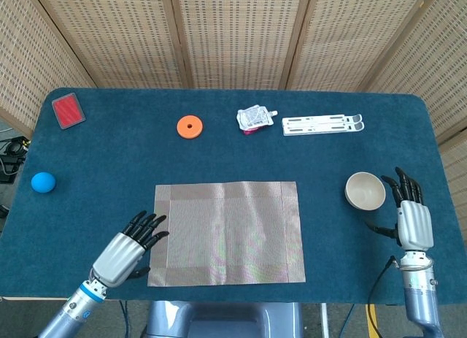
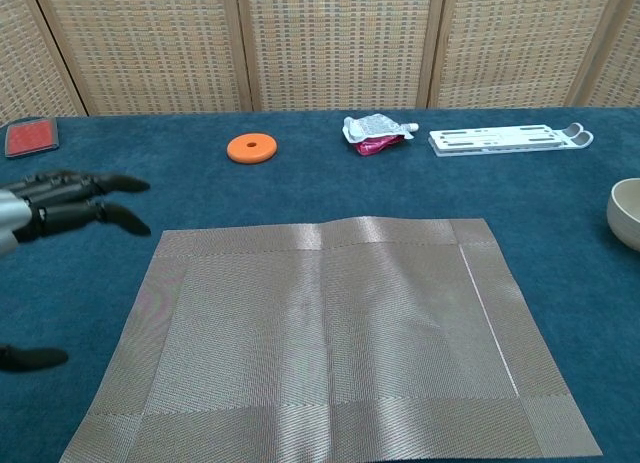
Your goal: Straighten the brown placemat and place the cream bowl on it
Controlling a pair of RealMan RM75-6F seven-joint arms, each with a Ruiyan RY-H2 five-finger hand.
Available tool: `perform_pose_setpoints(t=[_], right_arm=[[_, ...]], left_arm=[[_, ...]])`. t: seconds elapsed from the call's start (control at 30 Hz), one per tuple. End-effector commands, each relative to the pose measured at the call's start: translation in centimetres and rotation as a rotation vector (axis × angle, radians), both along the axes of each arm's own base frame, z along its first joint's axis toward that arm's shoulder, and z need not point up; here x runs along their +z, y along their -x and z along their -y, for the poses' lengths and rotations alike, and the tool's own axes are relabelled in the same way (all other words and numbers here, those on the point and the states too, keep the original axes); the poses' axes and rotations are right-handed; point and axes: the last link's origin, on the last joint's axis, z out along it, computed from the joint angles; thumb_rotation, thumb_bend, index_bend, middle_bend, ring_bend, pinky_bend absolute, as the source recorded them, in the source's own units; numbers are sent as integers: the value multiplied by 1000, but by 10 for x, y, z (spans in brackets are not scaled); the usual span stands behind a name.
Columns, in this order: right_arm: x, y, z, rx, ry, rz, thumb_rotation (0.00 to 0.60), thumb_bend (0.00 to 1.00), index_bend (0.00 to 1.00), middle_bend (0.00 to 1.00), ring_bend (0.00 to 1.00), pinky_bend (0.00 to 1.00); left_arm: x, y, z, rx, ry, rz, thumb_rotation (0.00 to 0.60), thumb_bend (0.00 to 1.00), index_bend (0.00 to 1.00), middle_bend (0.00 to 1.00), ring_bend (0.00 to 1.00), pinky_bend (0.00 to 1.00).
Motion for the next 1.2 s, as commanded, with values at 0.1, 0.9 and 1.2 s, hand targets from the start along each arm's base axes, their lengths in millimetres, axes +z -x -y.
perform_pose_setpoints(t=[0.1,0.9,1.2], right_arm=[[-6,9,4,-77,-65,-99,600,220,261,0,0,0],[-52,50,52,-219,-129,-216,600,246,437,0,0,0],[-65,59,66,-238,-137,-212,600,272,537,30,0,0]], left_arm=[[17,0,-18,40,-186,59,600,104,160,0,0,0],[15,14,-38,135,-210,30,600,134,159,0,0,0],[11,16,-41,147,-193,25,600,134,159,0,0,0]])
